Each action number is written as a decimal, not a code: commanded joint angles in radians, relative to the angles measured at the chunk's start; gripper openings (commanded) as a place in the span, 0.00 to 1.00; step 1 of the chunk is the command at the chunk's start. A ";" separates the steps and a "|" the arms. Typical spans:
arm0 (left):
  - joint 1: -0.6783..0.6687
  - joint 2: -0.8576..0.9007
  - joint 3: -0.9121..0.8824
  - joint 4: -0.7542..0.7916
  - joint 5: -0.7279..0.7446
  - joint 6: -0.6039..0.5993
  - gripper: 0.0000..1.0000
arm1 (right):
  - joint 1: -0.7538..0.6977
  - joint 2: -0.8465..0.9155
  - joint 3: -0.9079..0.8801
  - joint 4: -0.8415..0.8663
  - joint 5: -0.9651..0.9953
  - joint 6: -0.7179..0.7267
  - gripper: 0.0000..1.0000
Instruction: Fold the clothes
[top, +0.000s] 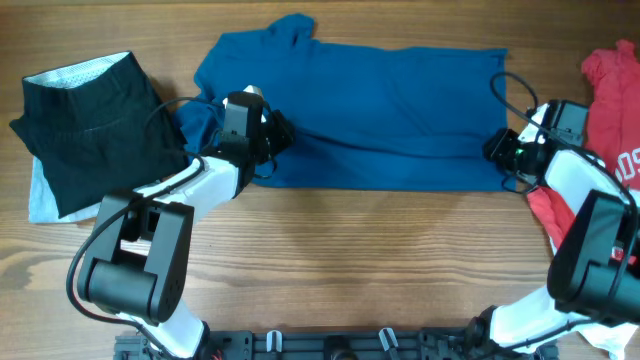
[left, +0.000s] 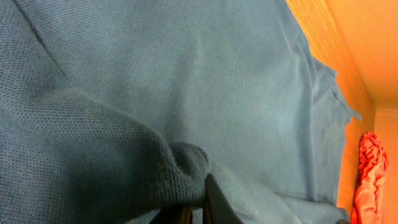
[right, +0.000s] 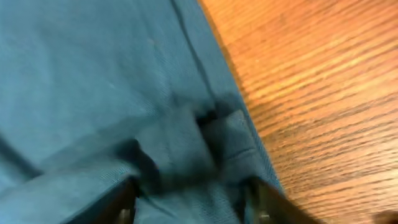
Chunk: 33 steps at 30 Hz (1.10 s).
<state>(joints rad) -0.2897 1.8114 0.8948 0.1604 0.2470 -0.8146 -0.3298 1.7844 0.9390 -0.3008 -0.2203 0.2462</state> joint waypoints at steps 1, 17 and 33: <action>0.001 0.006 0.002 -0.001 -0.021 -0.009 0.06 | 0.009 0.023 -0.005 0.006 -0.037 0.002 0.38; 0.001 0.006 0.002 -0.005 -0.021 -0.009 0.06 | 0.005 -0.018 -0.002 -0.001 -0.013 0.045 0.50; 0.001 0.006 0.002 -0.019 -0.021 -0.009 0.07 | 0.005 -0.092 0.013 -0.022 0.014 0.041 0.44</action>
<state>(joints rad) -0.2897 1.8114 0.8948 0.1413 0.2470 -0.8146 -0.3298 1.7088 0.9394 -0.3107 -0.2340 0.2832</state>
